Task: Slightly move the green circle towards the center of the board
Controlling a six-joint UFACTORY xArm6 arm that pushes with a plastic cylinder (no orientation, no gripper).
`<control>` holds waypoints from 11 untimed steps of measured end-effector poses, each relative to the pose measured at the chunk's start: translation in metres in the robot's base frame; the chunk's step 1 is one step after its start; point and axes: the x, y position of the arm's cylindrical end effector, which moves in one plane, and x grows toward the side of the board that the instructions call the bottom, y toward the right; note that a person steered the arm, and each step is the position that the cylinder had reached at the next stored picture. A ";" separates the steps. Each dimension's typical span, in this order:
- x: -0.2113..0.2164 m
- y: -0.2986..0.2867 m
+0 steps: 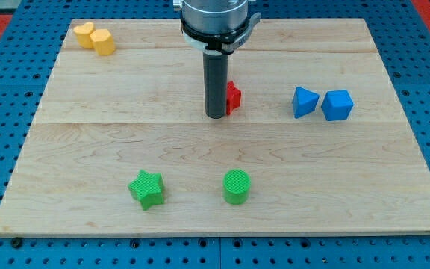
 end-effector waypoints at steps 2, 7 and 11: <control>0.002 0.003; 0.035 0.019; 0.146 0.078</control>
